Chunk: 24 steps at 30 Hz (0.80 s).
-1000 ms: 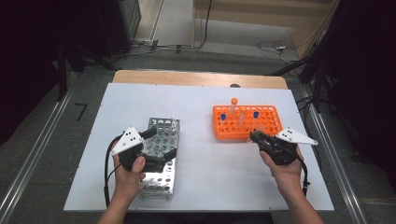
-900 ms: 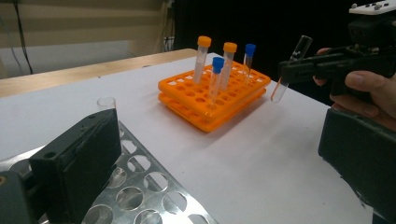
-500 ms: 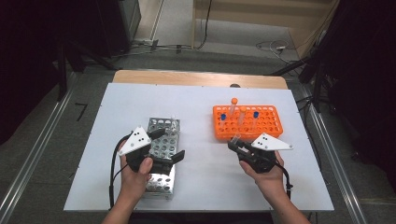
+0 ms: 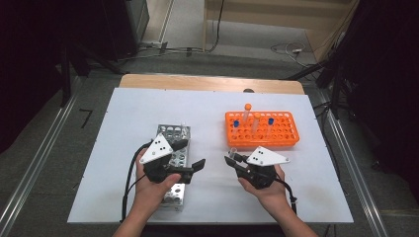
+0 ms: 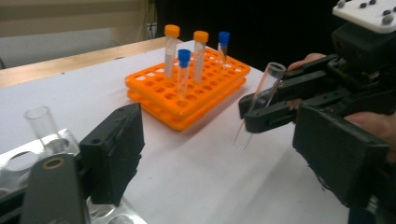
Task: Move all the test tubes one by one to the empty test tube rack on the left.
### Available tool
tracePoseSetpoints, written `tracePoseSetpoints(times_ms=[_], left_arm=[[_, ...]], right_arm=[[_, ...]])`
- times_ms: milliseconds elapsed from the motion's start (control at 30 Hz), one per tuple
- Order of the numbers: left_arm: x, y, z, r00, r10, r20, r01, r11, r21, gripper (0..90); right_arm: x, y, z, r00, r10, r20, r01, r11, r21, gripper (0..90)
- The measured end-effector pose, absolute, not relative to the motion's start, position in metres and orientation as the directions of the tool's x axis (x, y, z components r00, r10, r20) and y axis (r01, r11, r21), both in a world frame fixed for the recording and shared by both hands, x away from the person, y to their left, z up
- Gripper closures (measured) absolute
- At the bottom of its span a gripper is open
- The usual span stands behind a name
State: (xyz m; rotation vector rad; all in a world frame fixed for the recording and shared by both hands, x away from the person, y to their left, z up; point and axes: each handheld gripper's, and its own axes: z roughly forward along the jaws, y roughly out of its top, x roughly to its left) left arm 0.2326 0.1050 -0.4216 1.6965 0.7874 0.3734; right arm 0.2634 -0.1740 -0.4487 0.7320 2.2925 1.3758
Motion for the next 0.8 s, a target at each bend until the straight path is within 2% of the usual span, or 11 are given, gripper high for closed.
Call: tracePoseSetpoints(times_ms=[233, 467, 800], left_arm=[[0.232, 0.091, -0.42, 0.727, 0.671, -0.143, 0.308, -0.133, 0.942, 32.5], [0.231, 0.079, -0.424, 0.772, 0.621, -0.137, 0.298, -0.163, 0.941, 49.4], [0.232, 0.069, -0.427, 0.792, 0.598, -0.124, 0.297, -0.199, 0.934, 64.8]], right_arm=[[0.26, -0.162, -0.451, -0.814, 0.577, -0.06, 0.228, 0.413, 0.882, 74.0], [0.255, -0.15, -0.451, -0.834, 0.546, -0.078, 0.205, 0.438, 0.875, 74.0], [0.248, -0.138, -0.451, -0.857, 0.507, -0.098, 0.176, 0.465, 0.868, 74.0]])
